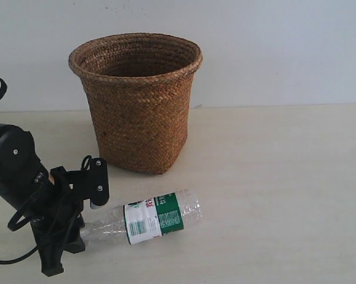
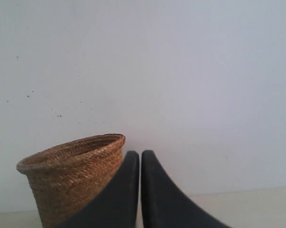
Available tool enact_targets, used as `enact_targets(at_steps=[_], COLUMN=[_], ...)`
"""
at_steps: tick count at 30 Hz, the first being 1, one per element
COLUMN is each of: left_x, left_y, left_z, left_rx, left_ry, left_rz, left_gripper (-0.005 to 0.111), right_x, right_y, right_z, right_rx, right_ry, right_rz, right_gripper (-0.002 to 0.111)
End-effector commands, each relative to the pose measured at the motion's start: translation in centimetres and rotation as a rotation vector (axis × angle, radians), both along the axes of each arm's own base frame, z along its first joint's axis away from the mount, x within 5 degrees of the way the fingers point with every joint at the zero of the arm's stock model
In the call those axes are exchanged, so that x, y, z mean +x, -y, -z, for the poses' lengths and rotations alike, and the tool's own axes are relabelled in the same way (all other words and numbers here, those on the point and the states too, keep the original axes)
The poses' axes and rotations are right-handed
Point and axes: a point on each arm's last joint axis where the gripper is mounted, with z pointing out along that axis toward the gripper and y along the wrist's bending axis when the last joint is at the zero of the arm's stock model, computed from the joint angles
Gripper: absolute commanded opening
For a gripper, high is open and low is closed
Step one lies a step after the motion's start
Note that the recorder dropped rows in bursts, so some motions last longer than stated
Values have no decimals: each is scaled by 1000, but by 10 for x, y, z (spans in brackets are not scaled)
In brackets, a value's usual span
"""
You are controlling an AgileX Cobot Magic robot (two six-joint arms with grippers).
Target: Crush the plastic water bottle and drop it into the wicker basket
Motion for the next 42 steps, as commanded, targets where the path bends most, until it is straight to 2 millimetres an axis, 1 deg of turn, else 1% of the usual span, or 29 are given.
enact_targets(at_steps=[1, 4, 5, 7, 9, 11, 13, 14, 16, 17, 19, 21, 23, 24, 26, 28, 30, 33, 36, 39, 42], left_x=[-1, -1, -1, -1, -1, -1, -1, -1, -1, -1, -1, -1, -1, -1, 0, 0, 0, 0, 0, 0, 0], left_y=[1, 1, 1, 1, 1, 1, 1, 1, 1, 1, 1, 1, 1, 1, 1, 1, 1, 1, 1, 1, 1], left_z=[1, 1, 1, 1, 1, 1, 1, 1, 1, 1, 1, 1, 1, 1, 1, 1, 0, 0, 0, 0, 0], left_rx=[8, 9, 9, 10, 12, 12, 15, 15, 15, 14, 13, 13, 17, 17, 15, 15, 14, 14, 14, 14, 14], left_ry=[-8, -10, -10, -10, -8, -8, -6, -6, -6, -4, -2, -2, 1, 1, 5, 7, 9, 11, 11, 11, 11], left_rz=[19, 19, 19, 22, 35, 35, 49, 49, 49, 48, 48, 48, 67, 67, 66, 65, 65, 65, 65, 65, 65], left_gripper=[4, 4, 4, 4, 4, 4, 4, 4, 4, 4, 4, 4, 4, 4, 4, 4, 4, 4, 4, 4, 4], right_x=[0, 3, 8, 18, 37, 58, 83, 90, 113, 119, 140, 156, 167, 173, 180, 185, 187, 184, 185, 184, 181], right_y=[-1, -7, -12, -21, -30, -38, -49, -54, -68, -72, -82, -87, -92, -97, -105, -118, -129, -149, -162, -175, -186], right_z=[-3, -22, -29, -45, -55, -60, -56, -58, -55, -56, -48, -41, -31, -24, -17, -10, -11, -12, -10, -3, -7], right_rx=[51, 40, 0, -16, -41, -20, -5, -2, 14, 20, 54, 79, 44, -4, -64, -139, -187, -256, -293, -315, -300], right_ry=[-28, -33, -45, -84, -186, -305, -441, -467, -560, -572, -647, -698, -756, -804, -854, -881, -872, -857, -852, -869, -873], right_rz=[-26, -88, -124, -205, -271, -331, -418, -463, -607, -648, -748, -790, -795, -779, -724, -628, -572, -547, -488, -510, -632], right_gripper=[0, 0, 0, 0, 0, 0, 0, 0, 0, 0, 0, 0, 0, 0, 0, 0, 0, 0, 0, 0, 0])
